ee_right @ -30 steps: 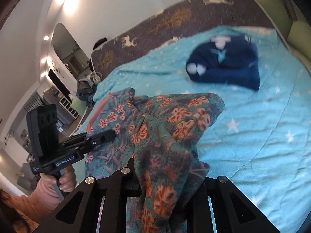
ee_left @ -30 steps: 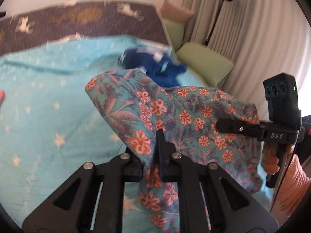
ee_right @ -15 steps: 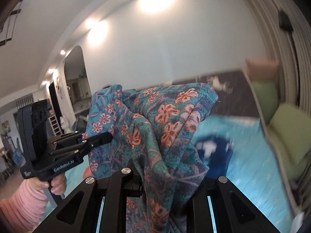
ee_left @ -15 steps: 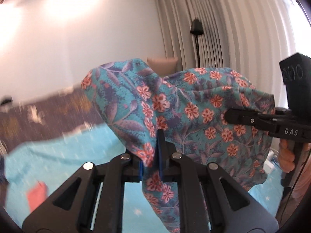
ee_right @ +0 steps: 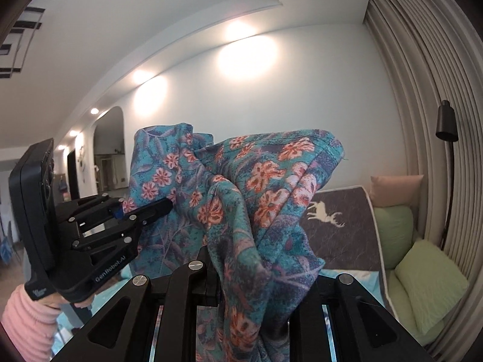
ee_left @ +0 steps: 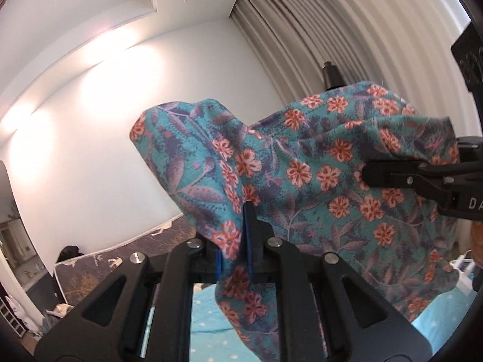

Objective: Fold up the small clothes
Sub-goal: 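Lift the folded floral shirt with both tools toward the navy garment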

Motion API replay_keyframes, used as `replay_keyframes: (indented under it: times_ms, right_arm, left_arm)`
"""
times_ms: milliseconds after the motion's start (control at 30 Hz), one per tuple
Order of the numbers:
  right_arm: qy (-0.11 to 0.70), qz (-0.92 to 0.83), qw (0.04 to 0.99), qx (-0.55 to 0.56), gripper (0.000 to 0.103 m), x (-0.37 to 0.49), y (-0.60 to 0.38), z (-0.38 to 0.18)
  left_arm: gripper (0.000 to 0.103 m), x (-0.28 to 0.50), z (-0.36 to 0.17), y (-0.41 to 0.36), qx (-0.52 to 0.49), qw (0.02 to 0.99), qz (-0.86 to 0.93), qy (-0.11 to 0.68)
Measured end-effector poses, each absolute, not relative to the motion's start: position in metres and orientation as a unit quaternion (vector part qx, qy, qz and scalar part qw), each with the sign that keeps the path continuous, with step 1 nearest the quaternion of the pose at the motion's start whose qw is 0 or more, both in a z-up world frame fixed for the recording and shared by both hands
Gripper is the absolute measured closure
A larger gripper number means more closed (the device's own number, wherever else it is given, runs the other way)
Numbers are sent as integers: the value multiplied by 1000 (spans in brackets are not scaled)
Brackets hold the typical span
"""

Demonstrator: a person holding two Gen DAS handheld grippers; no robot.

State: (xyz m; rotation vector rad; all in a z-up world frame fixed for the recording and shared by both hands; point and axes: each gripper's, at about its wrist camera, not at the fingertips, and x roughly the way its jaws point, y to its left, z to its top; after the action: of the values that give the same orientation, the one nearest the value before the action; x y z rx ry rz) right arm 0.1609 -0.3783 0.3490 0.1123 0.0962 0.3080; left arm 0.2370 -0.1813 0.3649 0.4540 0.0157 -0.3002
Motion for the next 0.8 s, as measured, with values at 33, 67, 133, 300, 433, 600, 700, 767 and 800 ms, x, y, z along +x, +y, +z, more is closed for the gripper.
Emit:
replay_keyframes:
  times_ms: [33, 67, 133, 300, 433, 600, 700, 767, 800]
  right_arm:
    - [49, 150, 986, 59, 86, 168, -380, 350]
    - [53, 147, 985, 68, 86, 182, -385, 351]
    - [57, 139, 986, 74, 86, 202, -389, 348]
    - [89, 115, 986, 78, 86, 264, -397, 313]
    - [133, 109, 980, 102, 86, 324, -405, 265]
    - [193, 102, 966, 139, 86, 399, -417, 180]
    - [226, 95, 958, 151, 86, 435, -422, 132]
    - [249, 92, 950, 162, 86, 459, -427, 98]
    - [258, 90, 947, 168, 86, 469, -433, 87]
  left_arm:
    - [90, 247, 364, -185, 222, 964, -145, 10]
    - [90, 263, 360, -190, 219, 965, -142, 14]
    - [90, 278, 350, -201, 212, 967, -139, 20]
    - [90, 347, 302, -218, 174, 971, -147, 69]
    - [90, 396, 253, -226, 169, 968, -151, 110]
    - [90, 454, 175, -234, 173, 959, -152, 166]
    - [90, 493, 121, -244, 176, 951, -153, 201]
    - [90, 515, 95, -247, 174, 947, -152, 222]
    - [90, 530, 75, -250, 175, 945, -148, 235]
